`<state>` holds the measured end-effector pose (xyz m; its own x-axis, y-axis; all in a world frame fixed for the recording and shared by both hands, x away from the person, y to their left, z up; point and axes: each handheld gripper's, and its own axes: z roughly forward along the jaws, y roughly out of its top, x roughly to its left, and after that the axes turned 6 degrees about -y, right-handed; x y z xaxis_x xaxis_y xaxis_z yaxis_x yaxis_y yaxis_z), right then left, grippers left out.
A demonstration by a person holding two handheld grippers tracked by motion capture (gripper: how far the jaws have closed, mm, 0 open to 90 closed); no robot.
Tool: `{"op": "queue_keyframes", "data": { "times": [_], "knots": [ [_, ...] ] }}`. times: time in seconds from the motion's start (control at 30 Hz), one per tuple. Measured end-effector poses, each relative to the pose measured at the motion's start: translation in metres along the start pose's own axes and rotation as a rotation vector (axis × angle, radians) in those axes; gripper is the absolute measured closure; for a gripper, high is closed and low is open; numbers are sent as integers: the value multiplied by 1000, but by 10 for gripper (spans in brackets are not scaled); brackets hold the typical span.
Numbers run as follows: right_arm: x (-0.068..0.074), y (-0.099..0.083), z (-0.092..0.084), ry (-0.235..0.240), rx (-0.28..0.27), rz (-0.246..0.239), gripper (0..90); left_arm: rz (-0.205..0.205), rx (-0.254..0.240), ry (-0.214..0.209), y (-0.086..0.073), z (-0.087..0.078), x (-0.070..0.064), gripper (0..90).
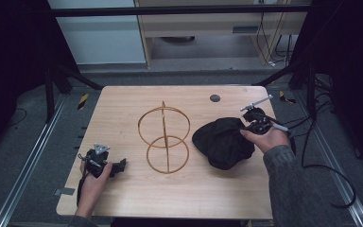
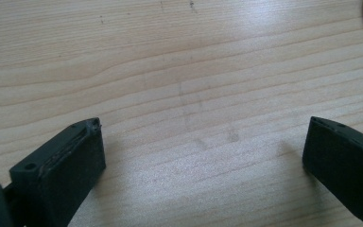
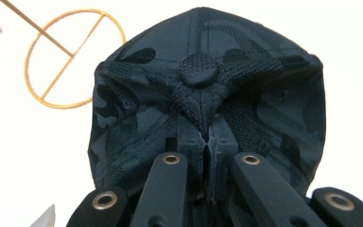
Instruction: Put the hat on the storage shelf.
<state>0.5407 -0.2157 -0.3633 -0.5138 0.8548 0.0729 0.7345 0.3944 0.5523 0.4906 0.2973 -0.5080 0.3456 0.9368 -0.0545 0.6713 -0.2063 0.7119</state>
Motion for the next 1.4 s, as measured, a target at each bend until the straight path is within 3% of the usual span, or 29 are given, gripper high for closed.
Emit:
{"op": "queue_keyframes", "data": {
  "times": [0.23,0.27,0.43,0.63,0.8,1.03,1.4],
  "knots": [
    [6,22,-28,6,-20,-5,871,1,1,-2,0,0,0,0],
    [7,27,-40,4,-49,-7,871,1,0,-2,0,0,0,0],
    [7,33,-60,-3,-96,14,871,0,-2,-2,0,0,0,0],
    [6,43,-99,-60,-150,22,871,3,1,-4,0,0,0,0],
    [6,52,-122,-52,-204,42,871,2,1,-3,0,0,0,0],
    [18,69,-136,-30,-257,27,872,5,1,-6,1,0,0,0],
    [48,96,-152,5,-328,-14,872,6,2,-7,1,0,0,0]
  ]
}}
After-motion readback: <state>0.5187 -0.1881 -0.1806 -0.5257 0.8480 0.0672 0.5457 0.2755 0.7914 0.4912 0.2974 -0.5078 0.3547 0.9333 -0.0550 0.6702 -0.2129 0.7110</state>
